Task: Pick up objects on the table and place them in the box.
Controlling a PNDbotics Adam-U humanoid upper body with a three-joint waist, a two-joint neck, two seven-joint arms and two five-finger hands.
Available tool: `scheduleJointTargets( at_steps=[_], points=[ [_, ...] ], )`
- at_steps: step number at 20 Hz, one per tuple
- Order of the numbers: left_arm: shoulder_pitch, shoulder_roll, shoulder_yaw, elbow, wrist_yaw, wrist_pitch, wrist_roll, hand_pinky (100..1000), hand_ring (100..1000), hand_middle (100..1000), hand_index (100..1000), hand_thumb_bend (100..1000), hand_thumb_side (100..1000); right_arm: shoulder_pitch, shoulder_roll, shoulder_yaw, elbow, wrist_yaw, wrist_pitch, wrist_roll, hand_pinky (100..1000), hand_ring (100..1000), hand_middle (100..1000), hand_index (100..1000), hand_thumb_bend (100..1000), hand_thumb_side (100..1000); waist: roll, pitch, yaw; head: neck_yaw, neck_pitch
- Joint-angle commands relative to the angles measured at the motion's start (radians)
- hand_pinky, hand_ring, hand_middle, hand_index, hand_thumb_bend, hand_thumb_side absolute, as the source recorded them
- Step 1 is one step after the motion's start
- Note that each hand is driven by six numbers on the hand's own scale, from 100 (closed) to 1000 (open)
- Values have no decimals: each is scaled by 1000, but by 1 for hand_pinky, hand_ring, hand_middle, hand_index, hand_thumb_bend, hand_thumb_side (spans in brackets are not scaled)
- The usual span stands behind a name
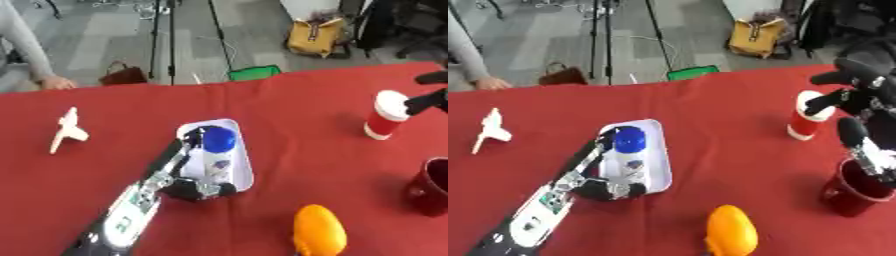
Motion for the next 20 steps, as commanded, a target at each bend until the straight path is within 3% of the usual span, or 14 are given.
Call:
scheduleJointTargets(
  at_steps=[1,15,20],
  points=[
    [-11,1,12,-25,0,-5,2,772,914,889,862,993,477,-13,-11,-4,-5,-9,-1,3,758,645,820,984,169,457,-6,-15,2,-1,-11],
    [-14,15,55,-43,41,34,42,771,913,889,859,1000,481,-12,-11,-6,-4,-9,0,6,758,644,820,985,166,458,-4,-16,2,-7,-11],
    [4,26,93,-114,104,52,82,779,920,894,862,1000,501,-11,-11,-8,-4,-9,-1,5,758,643,820,985,168,460,-5,-17,3,-12,-9]
  ],
)
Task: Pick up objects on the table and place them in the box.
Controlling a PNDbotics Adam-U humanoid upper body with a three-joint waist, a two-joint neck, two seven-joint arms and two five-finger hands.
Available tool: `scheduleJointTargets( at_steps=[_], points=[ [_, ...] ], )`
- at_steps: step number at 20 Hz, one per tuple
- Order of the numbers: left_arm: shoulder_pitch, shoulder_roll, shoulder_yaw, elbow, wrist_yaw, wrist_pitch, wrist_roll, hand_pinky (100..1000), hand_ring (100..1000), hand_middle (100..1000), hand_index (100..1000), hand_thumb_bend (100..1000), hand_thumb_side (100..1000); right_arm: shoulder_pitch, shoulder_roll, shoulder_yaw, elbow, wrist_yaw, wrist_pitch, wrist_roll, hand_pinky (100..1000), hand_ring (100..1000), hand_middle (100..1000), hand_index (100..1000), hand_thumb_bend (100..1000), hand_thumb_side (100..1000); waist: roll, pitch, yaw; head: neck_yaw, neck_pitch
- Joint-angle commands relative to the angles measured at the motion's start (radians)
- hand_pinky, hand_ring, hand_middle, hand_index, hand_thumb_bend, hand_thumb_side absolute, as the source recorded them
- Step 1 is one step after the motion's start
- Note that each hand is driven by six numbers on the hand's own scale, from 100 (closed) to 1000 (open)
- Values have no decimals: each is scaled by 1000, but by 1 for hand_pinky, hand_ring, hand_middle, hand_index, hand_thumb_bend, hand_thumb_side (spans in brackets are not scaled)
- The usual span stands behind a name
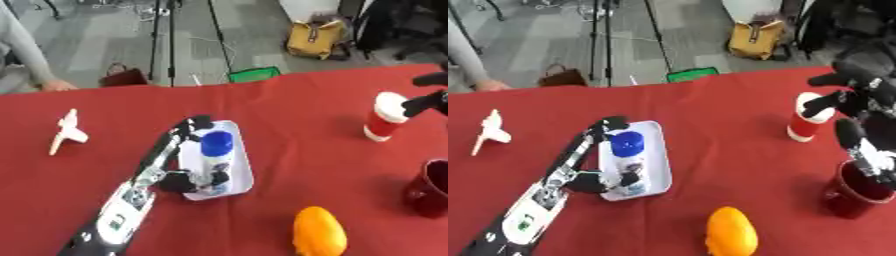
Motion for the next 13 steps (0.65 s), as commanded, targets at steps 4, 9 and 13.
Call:
scheduleJointTargets(
  at_steps=[4,9,13],
  points=[
    [43,64,72,-216,111,28,56,782,916,892,868,1000,555,-9,-13,-11,-3,-8,-4,0,758,643,820,984,166,464,-6,-17,8,-12,-3],
    [138,132,152,-452,207,103,102,781,913,890,865,1000,583,-6,-15,-17,-3,-4,-5,-6,758,642,820,985,168,463,-8,-17,23,-22,2],
    [225,164,226,-577,255,155,147,777,907,885,862,1000,602,-5,-15,-19,-4,-2,-3,-8,757,642,820,984,164,463,-9,-17,41,-26,3]
  ],
)
